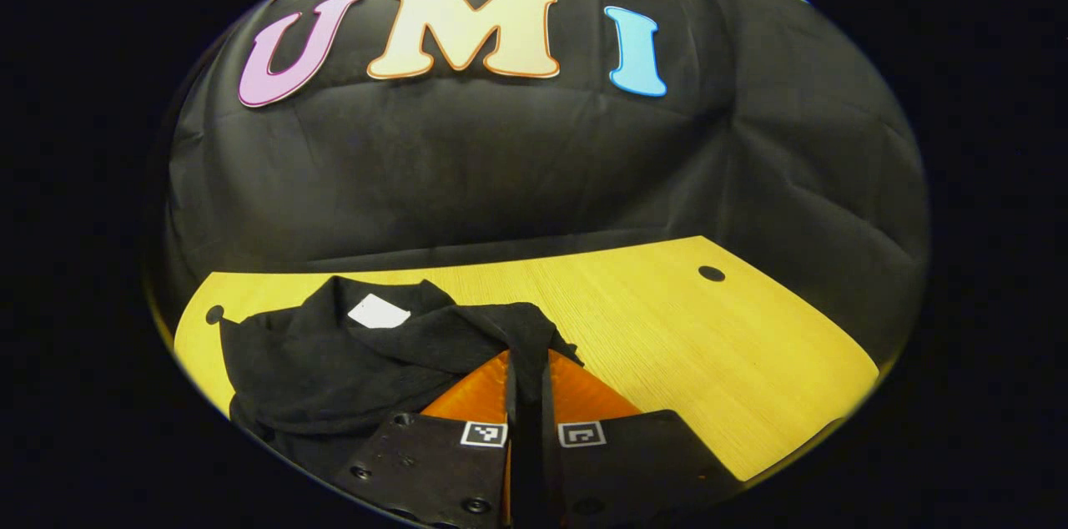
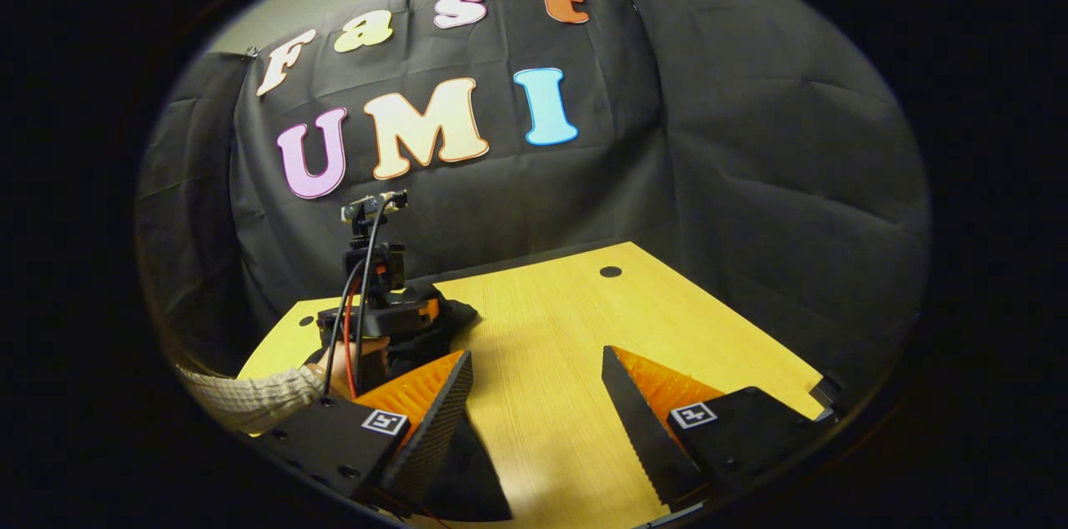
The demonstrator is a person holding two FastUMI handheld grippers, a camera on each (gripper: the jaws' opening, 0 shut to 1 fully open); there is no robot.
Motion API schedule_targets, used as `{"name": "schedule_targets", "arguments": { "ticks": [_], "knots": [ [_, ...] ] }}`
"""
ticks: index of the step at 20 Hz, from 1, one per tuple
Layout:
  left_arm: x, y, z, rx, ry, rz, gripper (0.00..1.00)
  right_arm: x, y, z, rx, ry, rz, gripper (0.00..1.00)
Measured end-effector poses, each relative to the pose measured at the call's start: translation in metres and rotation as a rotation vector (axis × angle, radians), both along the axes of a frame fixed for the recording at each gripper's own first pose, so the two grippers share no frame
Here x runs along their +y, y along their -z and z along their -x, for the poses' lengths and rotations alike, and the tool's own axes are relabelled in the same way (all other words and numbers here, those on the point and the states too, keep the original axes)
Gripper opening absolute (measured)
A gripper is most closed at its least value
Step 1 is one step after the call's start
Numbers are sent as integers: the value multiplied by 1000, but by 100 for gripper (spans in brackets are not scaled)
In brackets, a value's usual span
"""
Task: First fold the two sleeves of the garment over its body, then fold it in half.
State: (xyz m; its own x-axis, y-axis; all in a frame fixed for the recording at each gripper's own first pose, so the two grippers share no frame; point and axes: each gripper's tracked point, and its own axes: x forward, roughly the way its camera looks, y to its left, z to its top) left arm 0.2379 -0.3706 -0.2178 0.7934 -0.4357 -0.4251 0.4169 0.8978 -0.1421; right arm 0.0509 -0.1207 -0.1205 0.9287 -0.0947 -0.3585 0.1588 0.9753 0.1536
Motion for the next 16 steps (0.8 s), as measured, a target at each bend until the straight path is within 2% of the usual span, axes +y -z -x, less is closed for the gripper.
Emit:
{"name": "schedule_targets", "arguments": {
  "ticks": [2, 5, 6, 7, 11, 16],
  "knots": [
    [-10, -6, 6, 12, 27, 50, 12, -1, 3, 2, 3, -4, 6, 98],
    [-16, -21, 13, -1, 52, 74, 80, 3, 8, 6, 12, -11, -9, 98],
    [-14, -28, 15, -18, 47, 75, 89, 4, 8, 7, 9, -14, -10, 98],
    [-10, -37, 15, -39, 41, 84, 94, 7, 10, 7, 10, -20, -10, 98],
    [28, -85, 22, -139, -2, 118, 94, 19, 12, 9, 9, -55, -5, 98],
    [124, -139, 35, -305, -105, 93, 95, 46, 19, 11, 6, -133, -3, 98]
  ]
}}
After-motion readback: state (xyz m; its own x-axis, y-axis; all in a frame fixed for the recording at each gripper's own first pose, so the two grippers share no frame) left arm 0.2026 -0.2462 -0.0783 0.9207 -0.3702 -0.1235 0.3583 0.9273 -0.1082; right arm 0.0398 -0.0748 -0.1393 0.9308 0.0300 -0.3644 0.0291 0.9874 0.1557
